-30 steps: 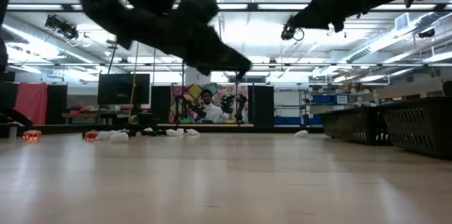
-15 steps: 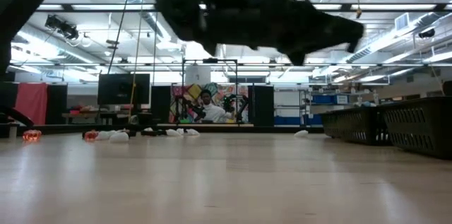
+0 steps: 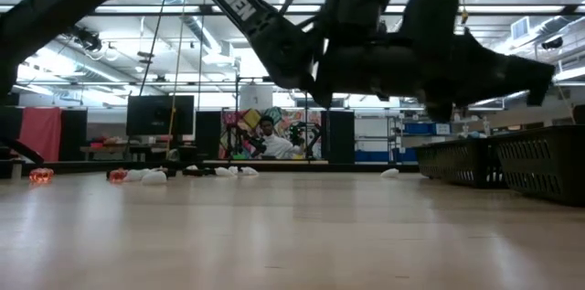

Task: Sort Halloween decoration
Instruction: Put the black skeleton toy into the bottom black bin, then put the white ghost toy into the center black bin

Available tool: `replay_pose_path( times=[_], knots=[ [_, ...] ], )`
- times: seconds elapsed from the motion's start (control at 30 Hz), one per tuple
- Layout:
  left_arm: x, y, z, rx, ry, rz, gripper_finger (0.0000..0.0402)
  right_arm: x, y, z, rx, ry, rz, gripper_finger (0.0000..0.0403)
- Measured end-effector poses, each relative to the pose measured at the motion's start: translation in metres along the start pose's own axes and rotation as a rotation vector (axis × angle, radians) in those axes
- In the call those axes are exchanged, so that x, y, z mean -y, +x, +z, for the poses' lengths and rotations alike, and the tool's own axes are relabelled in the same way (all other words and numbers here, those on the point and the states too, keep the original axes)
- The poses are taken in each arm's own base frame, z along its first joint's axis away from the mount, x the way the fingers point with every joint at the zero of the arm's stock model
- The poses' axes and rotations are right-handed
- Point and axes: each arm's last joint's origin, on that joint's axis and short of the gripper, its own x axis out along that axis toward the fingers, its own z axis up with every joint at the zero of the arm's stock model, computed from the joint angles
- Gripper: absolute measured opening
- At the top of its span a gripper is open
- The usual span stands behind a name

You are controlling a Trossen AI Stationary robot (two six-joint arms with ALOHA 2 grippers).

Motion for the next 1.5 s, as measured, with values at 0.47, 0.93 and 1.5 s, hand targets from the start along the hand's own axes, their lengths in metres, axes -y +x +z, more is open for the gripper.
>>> replay_pose_path(
  times=[0.47, 0.93, 1.5],
  knots=[
    [0.002, -0.012, 0.02, -0.151, 0.033, -0.056, 0.0178, -0.001, 0.0, -0.002, -0.017, -0.015, 0.005, 0.0119],
    [0.059, -0.16, 0.014, -0.248, 0.093, 0.284, 0.0155, -0.001, 0.0, -0.003, -0.029, -0.021, 0.011, 0.0119],
    [0.133, -0.282, -0.05, -0.574, -0.262, 0.448, 0.0155, -0.008, 0.015, -0.019, -0.044, -0.021, 0.092, 0.0119]
  ],
)
